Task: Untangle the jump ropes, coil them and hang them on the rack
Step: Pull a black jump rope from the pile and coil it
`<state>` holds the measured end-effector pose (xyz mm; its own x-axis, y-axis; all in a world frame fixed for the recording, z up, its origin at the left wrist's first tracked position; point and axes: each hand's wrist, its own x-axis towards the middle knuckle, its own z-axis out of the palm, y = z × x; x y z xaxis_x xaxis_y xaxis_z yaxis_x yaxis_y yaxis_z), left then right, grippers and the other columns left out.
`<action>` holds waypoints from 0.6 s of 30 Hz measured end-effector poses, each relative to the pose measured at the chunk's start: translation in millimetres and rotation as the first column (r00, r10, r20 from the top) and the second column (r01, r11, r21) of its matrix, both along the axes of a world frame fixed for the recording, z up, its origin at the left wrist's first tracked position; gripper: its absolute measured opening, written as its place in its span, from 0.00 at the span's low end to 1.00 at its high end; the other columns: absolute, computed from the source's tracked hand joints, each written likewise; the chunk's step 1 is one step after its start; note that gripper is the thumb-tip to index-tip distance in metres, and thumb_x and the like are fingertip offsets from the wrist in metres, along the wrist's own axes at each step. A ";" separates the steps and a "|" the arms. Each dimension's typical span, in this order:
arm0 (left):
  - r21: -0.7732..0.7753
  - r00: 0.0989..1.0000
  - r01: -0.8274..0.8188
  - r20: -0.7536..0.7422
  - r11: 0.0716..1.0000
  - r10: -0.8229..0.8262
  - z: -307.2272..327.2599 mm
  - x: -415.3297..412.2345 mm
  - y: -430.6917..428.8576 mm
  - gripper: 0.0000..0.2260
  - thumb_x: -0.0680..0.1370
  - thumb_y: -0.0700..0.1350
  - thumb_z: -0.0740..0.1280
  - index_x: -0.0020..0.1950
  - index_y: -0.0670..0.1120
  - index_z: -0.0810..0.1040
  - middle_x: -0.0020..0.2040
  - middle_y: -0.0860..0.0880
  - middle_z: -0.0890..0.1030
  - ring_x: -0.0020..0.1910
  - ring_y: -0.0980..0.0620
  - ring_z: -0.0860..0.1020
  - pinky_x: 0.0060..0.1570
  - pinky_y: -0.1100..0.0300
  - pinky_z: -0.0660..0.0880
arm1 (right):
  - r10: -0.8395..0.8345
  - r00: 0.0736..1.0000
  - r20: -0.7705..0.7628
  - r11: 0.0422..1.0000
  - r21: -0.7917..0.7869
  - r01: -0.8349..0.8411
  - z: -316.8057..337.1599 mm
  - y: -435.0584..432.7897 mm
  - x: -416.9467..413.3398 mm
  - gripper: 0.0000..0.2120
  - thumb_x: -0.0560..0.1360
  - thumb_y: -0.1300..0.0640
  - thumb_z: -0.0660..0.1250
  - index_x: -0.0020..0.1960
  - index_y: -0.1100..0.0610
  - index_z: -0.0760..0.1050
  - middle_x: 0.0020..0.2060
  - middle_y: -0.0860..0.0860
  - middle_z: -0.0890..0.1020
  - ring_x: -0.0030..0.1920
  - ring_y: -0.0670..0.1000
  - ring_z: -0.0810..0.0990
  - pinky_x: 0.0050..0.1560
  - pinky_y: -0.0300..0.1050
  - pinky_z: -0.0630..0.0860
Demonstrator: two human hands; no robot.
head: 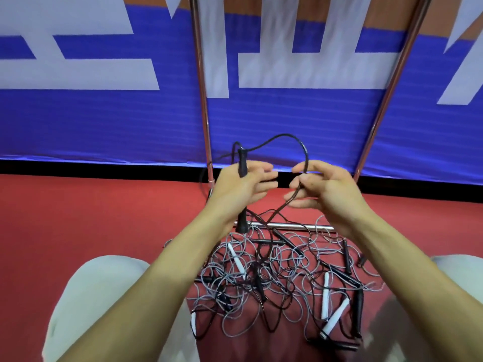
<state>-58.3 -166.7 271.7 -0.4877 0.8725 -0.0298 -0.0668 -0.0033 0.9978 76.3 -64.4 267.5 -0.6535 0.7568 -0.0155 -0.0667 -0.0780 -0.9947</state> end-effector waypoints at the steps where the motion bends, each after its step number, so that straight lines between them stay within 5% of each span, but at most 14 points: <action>1: -0.068 0.989 0.074 -0.119 0.995 -0.082 -4.7 15.8 9.7 0.09 0.83 0.40 0.59 0.52 0.46 0.80 0.54 0.47 0.84 0.52 0.55 0.83 0.54 0.62 0.77 | -0.062 0.997 -0.038 0.998 -0.031 0.061 1.9 9.4 18.9 0.10 0.79 0.70 0.55 0.49 0.60 0.73 0.31 0.52 0.80 0.32 0.52 0.83 0.32 0.42 0.80; 4: -0.234 0.859 0.178 -0.437 0.956 -0.267 -16.4 26.5 14.2 0.10 0.82 0.42 0.61 0.52 0.45 0.83 0.51 0.54 0.84 0.52 0.61 0.81 0.56 0.66 0.74 | -0.181 0.973 -0.145 0.977 -0.141 0.161 5.6 24.4 35.8 0.09 0.80 0.69 0.55 0.49 0.61 0.73 0.31 0.52 0.80 0.32 0.51 0.84 0.31 0.41 0.79; 6: -0.286 0.805 0.243 -0.474 0.927 -0.357 -19.2 27.6 13.5 0.11 0.82 0.44 0.62 0.54 0.44 0.83 0.52 0.56 0.84 0.54 0.62 0.80 0.60 0.64 0.73 | -0.219 0.957 -0.190 0.959 -0.224 0.175 10.9 29.8 35.8 0.09 0.80 0.69 0.55 0.50 0.62 0.73 0.34 0.54 0.79 0.32 0.52 0.84 0.32 0.42 0.80; 11: -0.231 0.825 0.248 -0.458 0.941 -0.330 -19.8 23.0 8.8 0.07 0.81 0.41 0.64 0.51 0.44 0.82 0.47 0.49 0.86 0.49 0.55 0.83 0.57 0.61 0.77 | -0.293 0.934 -0.204 0.917 -0.336 0.214 14.5 32.2 23.2 0.08 0.80 0.71 0.55 0.49 0.65 0.71 0.38 0.58 0.77 0.33 0.53 0.84 0.33 0.42 0.81; 15: -0.163 0.937 0.149 -0.293 0.975 -0.192 -21.3 27.4 8.5 0.07 0.81 0.40 0.63 0.47 0.44 0.80 0.43 0.46 0.85 0.45 0.48 0.85 0.49 0.57 0.80 | -0.277 0.945 -0.172 0.952 -0.185 0.246 13.2 34.0 19.3 0.05 0.80 0.67 0.58 0.48 0.62 0.71 0.38 0.57 0.78 0.34 0.53 0.84 0.36 0.41 0.80; 18: -0.074 0.993 0.063 -0.098 0.995 -0.070 -16.0 30.8 7.5 0.07 0.81 0.40 0.63 0.47 0.43 0.80 0.40 0.47 0.85 0.42 0.50 0.85 0.46 0.58 0.82 | -0.220 0.975 -0.009 0.975 -0.005 0.220 11.5 30.8 19.1 0.09 0.81 0.56 0.60 0.46 0.60 0.73 0.38 0.56 0.80 0.32 0.52 0.83 0.31 0.42 0.80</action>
<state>-27.5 -159.2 255.7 -0.4323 0.9005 -0.0466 0.0361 0.0690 0.9970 95.4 -33.6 279.1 -0.4707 0.8822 -0.0137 -0.0922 -0.0646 -0.9936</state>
